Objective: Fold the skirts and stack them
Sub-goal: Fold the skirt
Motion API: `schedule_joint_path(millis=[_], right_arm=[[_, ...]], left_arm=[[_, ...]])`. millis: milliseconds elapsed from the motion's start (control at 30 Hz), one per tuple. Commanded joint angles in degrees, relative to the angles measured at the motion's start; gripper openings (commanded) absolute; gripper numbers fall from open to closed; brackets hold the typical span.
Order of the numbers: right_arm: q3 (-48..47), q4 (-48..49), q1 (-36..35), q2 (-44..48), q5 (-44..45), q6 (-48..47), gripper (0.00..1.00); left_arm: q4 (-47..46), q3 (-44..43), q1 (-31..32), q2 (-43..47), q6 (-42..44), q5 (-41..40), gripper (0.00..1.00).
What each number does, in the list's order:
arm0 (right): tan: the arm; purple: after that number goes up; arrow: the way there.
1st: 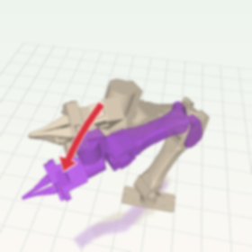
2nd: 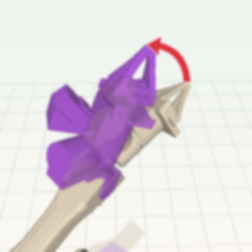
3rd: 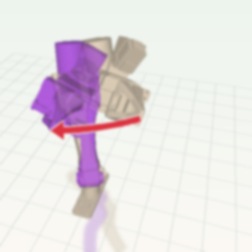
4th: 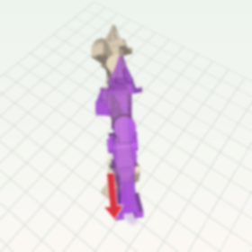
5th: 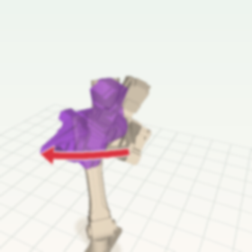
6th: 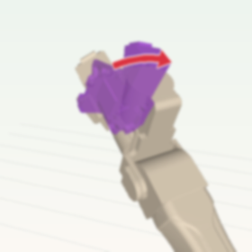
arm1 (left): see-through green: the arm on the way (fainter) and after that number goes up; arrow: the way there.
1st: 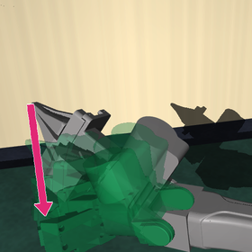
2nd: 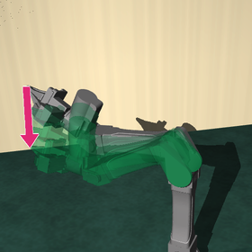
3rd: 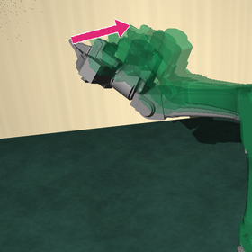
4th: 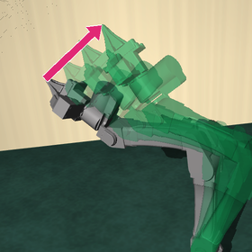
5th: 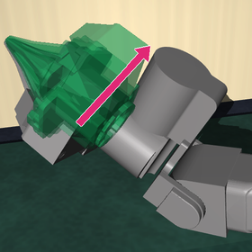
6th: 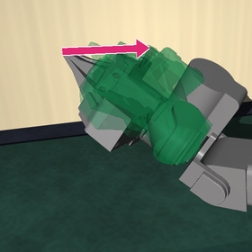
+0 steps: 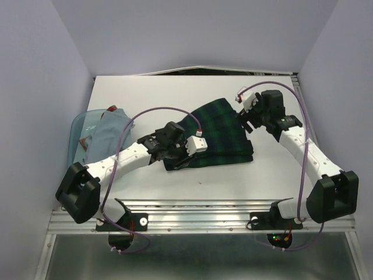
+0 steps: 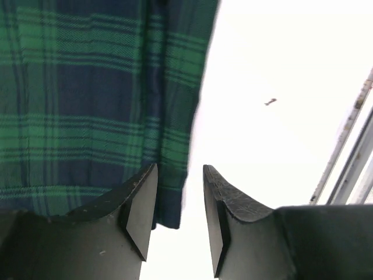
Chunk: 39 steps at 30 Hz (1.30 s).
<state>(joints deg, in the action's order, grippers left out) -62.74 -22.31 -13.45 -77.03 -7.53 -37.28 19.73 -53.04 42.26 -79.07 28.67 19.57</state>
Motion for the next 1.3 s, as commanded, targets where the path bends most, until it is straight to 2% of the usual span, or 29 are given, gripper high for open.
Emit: schedule_joint_path(millis=[0, 33, 67, 100, 233, 367, 467, 600, 733, 800, 900, 933, 1000, 1033, 1067, 1267], right_arm=[[-3.61, -11.95, 0.53, 0.49, 1.47, 12.82, 0.82], [-4.05, -13.36, 0.53, -0.13, 1.12, 17.98, 0.81], [-4.84, -14.68, 0.53, -0.83, 0.68, 20.46, 0.8], [-4.93, -16.96, 1.06, -2.49, 0.07, 24.93, 0.8], [-4.15, -20.14, 4.39, -6.63, -3.18, 32.94, 0.75], [-3.09, -22.25, 9.23, -10.15, -7.58, 37.1, 0.72], [-1.34, -23.66, 12.39, -10.42, -10.56, 41.93, 0.72], [2.0, -24.45, 13.01, -11.9, -14.25, 45.53, 0.72], [4.56, -20.85, 13.01, -14.98, -14.97, 44.23, 0.7], [3.24, -20.41, 13.01, -19.61, -15.5, 43.43, 0.59], [0.87, -17.52, 13.01, -25.52, -15.85, 42.99, 0.49], [-0.18, -16.9, 13.01, -27.1, -15.85, 42.9, 0.42], [-5.34, -15.76, 13.01, -31.83, -15.5, 43.6, 0.11], [-7.38, -15.23, 13.01, -33.17, -15.41, 43.69, 0.05], [-9.48, -14.35, 13.01, -34.49, -15.41, 43.87, 0.01], [-29.69, -13.55, 13.01, -43.36, -10.06, 42.73, 0.01]], left_arm=[[1.19, -4.17, 1.95, 0.5, -0.27, -3.31, 0.53], [0.67, -6.62, 1.95, -0.12, -0.62, -3.4, 0.54], [0.49, -8.21, 1.95, -0.91, -1.06, -3.31, 0.6], [0.31, -9.88, 1.95, -3.09, -1.42, -2.97, 0.61], [-1.35, -19.44, 2.21, -10.65, -3.88, -0.25, 0.63], [-4.34, -23.77, 3.09, -17.6, -5.99, 1.25, 0.62], [-7.33, -24.13, 3.62, -21.12, -7.83, 2.05, 0.6], [-11.54, -22.73, 3.79, -23.41, -11.08, 1.96, 0.59], [-12.61, -20.45, 3.62, -22.36, -12.49, 0.91, 0.59], [-12.08, -18.6, 3.27, -21.05, -12.58, 0.82, 0.59], [-11.03, -17.02, 2.65, -18.76, -12.23, 0.2, 0.59], [-10.76, -16.4, 2.48, -18.23, -12.06, 0.03, 0.59], [-9.97, -13.86, 2.3, -16.13, -11.01, -1.02, 0.59], [-10.14, -13.07, 2.21, -15.25, -10.91, -1.46, 0.59], [-10.23, -12.36, 2.13, -13.5, -11.0, -2.34, 0.59], [-11.29, -9.19, 2.12, -8.91, -14.24, -6.29, 0.59]])
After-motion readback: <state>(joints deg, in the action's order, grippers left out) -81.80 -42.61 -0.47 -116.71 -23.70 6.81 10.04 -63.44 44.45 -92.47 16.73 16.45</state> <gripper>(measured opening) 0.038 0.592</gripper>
